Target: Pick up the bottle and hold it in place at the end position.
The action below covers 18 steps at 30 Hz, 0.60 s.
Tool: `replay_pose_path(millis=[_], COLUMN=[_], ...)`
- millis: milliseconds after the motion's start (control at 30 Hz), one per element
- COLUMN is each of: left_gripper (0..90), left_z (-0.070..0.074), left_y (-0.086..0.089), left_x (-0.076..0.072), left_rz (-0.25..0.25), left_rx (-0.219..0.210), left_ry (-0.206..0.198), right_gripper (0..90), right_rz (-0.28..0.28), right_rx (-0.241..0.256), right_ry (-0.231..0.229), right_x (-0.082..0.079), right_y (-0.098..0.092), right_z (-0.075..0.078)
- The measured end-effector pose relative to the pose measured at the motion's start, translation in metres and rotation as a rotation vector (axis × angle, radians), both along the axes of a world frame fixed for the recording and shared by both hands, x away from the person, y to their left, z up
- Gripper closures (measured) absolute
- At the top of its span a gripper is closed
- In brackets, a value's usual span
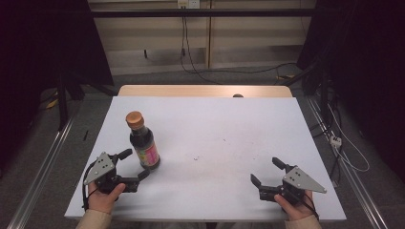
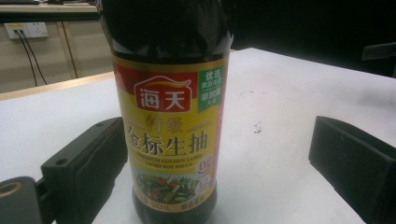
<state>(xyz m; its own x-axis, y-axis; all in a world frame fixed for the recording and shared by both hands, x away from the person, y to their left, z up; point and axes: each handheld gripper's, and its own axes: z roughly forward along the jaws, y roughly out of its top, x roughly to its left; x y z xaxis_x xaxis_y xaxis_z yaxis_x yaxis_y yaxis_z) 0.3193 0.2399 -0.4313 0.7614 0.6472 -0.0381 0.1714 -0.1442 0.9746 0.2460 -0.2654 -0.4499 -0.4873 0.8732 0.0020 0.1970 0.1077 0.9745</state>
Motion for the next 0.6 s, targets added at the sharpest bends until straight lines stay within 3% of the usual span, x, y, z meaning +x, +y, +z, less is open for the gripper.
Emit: replay_pose_path(millis=[300, 600], left_gripper=[4.1, 4.4], left_z=[0.0000, 0.0023], left_y=[0.0005, -0.0030], left_x=[0.0012, 0.0059], left_rz=[0.015, 0.030], left_rx=[0.006, -0.014], left_ry=[-0.006, 0.041], right_gripper=[4.2, 4.4], right_rz=[0.001, -0.009], right_rx=[0.001, 0.012], right_ry=[0.003, 0.006], right_x=[0.0003, 0.0004], right_y=[0.0001, -0.0035], right_z=[0.0000, 0.0003])
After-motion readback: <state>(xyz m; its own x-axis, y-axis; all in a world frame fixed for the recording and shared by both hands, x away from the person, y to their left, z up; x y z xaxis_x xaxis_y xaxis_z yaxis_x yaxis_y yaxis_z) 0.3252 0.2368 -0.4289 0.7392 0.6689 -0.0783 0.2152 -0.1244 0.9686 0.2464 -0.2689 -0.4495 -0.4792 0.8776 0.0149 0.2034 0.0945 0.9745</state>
